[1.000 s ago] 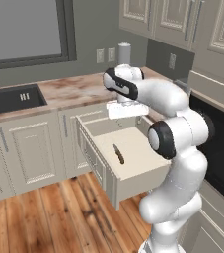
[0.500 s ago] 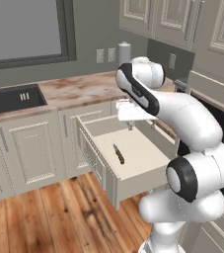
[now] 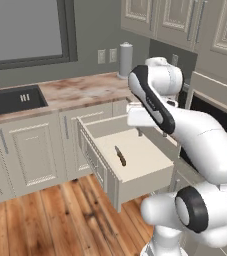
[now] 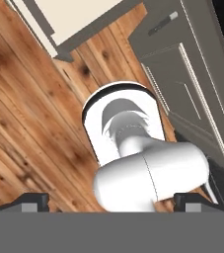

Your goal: Pick up the metallic utensils from the counter and place them in the open drawer. Make sure not to pick up any wooden utensils.

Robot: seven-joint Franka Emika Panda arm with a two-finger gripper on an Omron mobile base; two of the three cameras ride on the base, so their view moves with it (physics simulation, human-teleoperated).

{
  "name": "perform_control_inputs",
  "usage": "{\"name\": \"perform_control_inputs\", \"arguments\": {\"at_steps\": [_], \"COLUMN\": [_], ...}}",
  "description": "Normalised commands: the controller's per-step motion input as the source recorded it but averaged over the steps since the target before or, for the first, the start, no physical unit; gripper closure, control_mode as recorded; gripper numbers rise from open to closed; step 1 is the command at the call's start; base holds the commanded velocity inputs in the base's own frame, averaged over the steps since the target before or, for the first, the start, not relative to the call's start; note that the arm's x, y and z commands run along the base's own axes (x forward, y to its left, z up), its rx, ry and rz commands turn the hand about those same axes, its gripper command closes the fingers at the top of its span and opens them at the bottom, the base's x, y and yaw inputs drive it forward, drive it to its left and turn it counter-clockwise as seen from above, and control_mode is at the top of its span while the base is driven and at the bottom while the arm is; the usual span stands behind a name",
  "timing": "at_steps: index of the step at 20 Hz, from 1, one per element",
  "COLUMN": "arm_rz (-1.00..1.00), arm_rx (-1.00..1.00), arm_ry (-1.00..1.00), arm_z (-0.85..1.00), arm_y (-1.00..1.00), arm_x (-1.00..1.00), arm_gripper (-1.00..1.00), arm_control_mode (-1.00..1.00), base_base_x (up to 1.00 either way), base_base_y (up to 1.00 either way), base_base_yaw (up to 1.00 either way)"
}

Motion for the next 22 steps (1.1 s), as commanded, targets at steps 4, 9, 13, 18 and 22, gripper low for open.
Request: {"name": "perform_control_inputs", "arguments": {"at_steps": [4,9,13,18,22], "arm_rz": [-0.01,0.00,0.00,0.00,0.00], "arm_rx": [0.00,0.00,0.00,-0.01,-0.03], "arm_ry": [-0.13,-0.12,-0.03,-0.08,-0.16], "arm_z": [0.13,0.19,0.22,0.12,0.00], "arm_y": [0.00,0.00,-0.11,-0.13,-0.06], "arm_x": [-0.26,-0.22,-0.31,-0.44,-0.29], "arm_gripper": [-1.00,-1.00,-1.00,-1.00,-1.00], "arm_control_mode": [-1.00,-1.00,-1.00,-1.00,-1.00], "base_base_x": [0.00,0.00,0.00,0.00,0.00], "base_base_y": [0.00,0.00,0.00,0.00,0.00], "base_base_yaw": [0.00,0.00,0.00,0.00,0.00]}}
